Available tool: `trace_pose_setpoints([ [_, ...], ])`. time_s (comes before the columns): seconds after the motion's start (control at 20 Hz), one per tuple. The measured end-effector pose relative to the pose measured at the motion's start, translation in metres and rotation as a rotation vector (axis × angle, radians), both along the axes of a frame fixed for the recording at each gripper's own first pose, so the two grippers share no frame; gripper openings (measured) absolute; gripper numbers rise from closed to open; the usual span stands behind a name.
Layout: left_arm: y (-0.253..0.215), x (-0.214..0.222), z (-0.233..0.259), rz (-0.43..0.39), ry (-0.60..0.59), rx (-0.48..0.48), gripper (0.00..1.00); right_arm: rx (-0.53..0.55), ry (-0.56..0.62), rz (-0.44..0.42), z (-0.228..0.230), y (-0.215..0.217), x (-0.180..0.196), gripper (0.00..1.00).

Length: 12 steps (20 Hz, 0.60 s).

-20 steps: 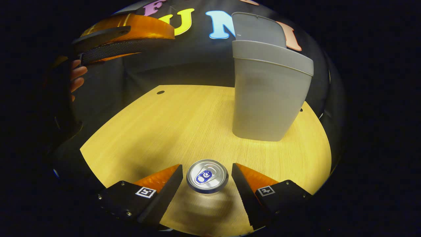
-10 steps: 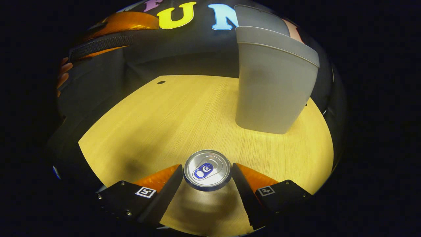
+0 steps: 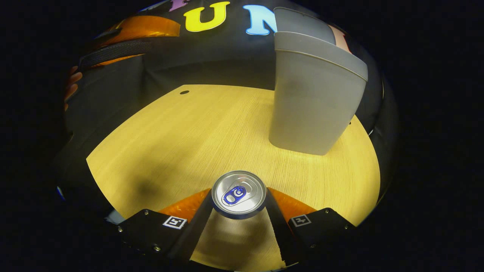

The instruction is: Press the lid of the desktop garbage bin to open it, pick up the crumpled paper on the desktop and throw it into the bin, then pick up the pop can on the desktop and drop it into the bin, and finally close the garbage bin lid.

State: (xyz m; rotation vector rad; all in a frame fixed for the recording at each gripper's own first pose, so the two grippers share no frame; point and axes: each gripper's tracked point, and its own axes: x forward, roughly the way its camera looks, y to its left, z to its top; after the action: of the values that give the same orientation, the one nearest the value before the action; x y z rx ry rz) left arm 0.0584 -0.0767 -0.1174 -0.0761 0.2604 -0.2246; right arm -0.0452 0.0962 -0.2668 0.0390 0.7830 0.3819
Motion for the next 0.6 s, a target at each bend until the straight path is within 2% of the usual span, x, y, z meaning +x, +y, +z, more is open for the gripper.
trace_pose_setpoints([
  [0.05, -0.001, 0.0, 0.0, -0.001, 0.001, -0.003, 1.0, 0.007, -0.006, -0.007, 0.003, -0.002, 0.001, 0.84],
  [0.1, -0.001, 0.0, 0.0, -0.001, 0.002, -0.005, 0.95, 0.014, -0.014, -0.015, 0.007, -0.003, 0.001, 0.84],
  [0.3, 0.002, -0.003, 0.0, 0.002, 0.004, -0.009, 0.95, 0.057, -0.064, -0.053, 0.032, -0.012, 0.009, 0.84],
  [0.55, 0.005, -0.007, 0.001, 0.018, 0.0, -0.02, 0.96, 0.101, -0.188, -0.084, 0.082, -0.027, 0.025, 0.84],
  [0.6, 0.006, -0.007, 0.001, 0.023, 0.001, -0.025, 1.0, 0.105, -0.215, -0.088, 0.092, -0.03, 0.028, 0.84],
])
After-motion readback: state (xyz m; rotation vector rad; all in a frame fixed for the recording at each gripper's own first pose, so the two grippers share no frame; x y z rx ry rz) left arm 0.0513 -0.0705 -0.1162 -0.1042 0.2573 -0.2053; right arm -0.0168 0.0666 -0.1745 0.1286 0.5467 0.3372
